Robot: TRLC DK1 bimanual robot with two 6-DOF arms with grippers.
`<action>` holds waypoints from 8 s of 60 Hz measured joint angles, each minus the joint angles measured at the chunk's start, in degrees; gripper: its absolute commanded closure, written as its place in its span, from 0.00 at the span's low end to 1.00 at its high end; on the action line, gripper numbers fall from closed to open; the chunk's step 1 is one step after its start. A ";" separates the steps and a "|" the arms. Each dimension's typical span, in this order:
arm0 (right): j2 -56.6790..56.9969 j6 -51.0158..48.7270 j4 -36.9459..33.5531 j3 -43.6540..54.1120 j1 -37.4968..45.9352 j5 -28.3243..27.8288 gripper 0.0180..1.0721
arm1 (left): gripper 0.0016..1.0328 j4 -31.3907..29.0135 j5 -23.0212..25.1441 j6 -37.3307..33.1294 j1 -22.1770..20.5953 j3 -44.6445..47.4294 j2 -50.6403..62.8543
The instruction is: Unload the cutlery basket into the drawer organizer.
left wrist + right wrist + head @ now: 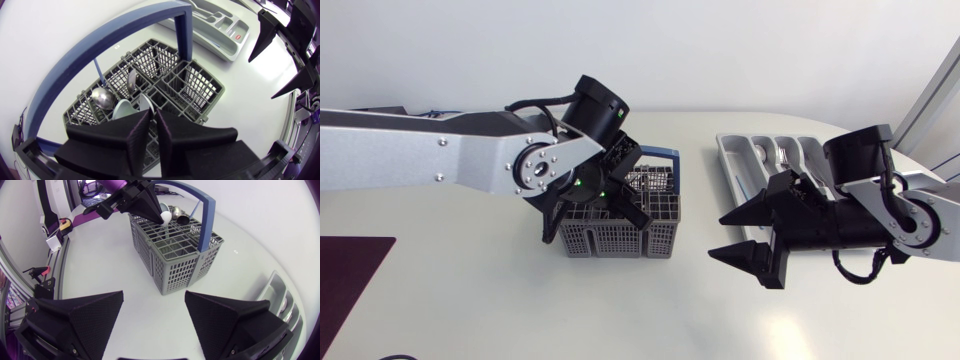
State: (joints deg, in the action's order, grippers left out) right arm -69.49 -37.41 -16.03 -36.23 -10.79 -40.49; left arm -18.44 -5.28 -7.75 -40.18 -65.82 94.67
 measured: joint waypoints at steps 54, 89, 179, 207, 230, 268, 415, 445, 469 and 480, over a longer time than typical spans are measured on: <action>0.00 -0.37 0.68 0.72 -1.14 0.00 0.16 | 0.88 0.55 2.08 -1.92 -0.02 2.47 -7.82; 0.17 -0.37 -0.11 0.59 -2.43 0.00 0.16 | 0.88 1.01 4.02 -1.95 0.00 3.21 -10.71; -6.12 2.45 2.19 -7.61 -13.88 3.91 0.16 | 0.88 3.37 6.60 -1.95 -0.02 4.35 -17.66; -5.07 3.32 3.10 -7.61 -13.88 3.91 0.16 | 0.88 3.37 11.23 -1.99 0.07 4.42 -19.96; -1.62 7.30 7.69 -7.61 -13.86 4.15 0.16 | 0.88 3.32 20.04 -1.90 1.57 4.39 -20.04; -3.26 14.86 13.31 -7.61 -15.39 6.32 0.20 | 0.88 2.91 26.51 0.24 2.51 4.02 -17.46; -15.02 -33.07 -19.06 1.64 -10.16 33.73 0.94 | 0.05 -14.47 16.04 -19.34 -9.38 7.78 -12.15; -14.01 -32.65 -21.86 1.40 -10.67 33.27 0.95 | 0.05 -12.94 14.80 -20.28 -10.49 8.85 -12.26; -10.75 -33.77 -41.66 -7.58 -9.66 20.33 0.95 | 0.05 -4.76 8.98 -25.00 -19.56 13.73 -17.68; -11.76 -36.00 -47.67 -12.94 -8.92 15.72 0.95 | 0.05 -2.40 6.23 -26.29 -23.23 14.71 -17.79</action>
State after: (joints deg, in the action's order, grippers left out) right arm -81.25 -73.41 -63.70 -49.17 -19.70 -24.77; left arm -20.84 0.95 -34.04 -63.42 -51.11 76.88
